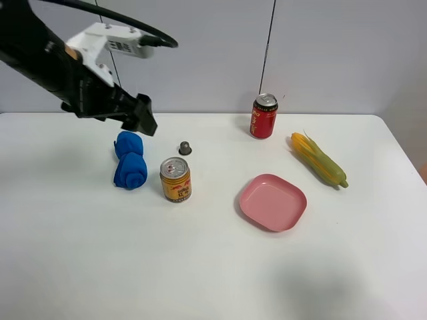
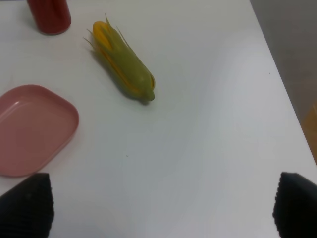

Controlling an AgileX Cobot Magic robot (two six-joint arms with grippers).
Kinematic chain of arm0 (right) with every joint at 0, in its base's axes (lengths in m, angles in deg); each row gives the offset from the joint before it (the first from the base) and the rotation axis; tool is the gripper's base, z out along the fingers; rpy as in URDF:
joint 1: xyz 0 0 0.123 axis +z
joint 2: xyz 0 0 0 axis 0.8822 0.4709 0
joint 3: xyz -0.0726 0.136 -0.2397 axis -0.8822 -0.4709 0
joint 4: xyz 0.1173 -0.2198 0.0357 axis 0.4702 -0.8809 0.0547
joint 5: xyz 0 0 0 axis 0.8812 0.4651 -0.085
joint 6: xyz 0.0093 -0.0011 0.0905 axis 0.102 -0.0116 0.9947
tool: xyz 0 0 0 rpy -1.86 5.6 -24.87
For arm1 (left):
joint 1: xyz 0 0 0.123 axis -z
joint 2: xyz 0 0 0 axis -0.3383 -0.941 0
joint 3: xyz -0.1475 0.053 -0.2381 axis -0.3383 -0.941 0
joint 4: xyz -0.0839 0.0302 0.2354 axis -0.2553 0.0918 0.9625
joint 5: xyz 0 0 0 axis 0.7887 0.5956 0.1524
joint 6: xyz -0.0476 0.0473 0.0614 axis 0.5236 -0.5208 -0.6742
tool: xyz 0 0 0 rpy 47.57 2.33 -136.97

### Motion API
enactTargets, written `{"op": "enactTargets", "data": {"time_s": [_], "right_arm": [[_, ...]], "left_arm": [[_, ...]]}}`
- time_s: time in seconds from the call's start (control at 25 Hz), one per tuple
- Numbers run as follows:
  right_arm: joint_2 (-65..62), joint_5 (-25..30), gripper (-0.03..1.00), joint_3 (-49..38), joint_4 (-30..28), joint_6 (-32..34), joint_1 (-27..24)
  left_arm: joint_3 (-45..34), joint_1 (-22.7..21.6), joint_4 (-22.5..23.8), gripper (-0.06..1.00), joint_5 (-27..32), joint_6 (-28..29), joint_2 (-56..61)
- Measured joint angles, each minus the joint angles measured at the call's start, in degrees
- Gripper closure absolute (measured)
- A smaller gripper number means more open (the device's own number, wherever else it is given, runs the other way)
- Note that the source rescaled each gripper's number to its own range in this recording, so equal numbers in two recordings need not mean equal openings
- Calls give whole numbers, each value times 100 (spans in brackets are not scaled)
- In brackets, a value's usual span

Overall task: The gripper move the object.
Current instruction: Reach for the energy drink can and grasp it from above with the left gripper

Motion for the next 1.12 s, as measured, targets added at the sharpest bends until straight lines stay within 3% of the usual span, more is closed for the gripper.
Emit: {"op": "enactTargets", "data": {"time_s": [0.28,0.48,1.12], "right_arm": [[0,0,-3,0,0,0,0],[0,0,-3,0,0,0,0],[0,0,-3,0,0,0,0]], "left_arm": [[24,712,12,-6,-442,-619,-605],[24,873,29,-6,-701,-1277,-1004],[28,873,48,-6,-1329,-1267,-1993]]}}
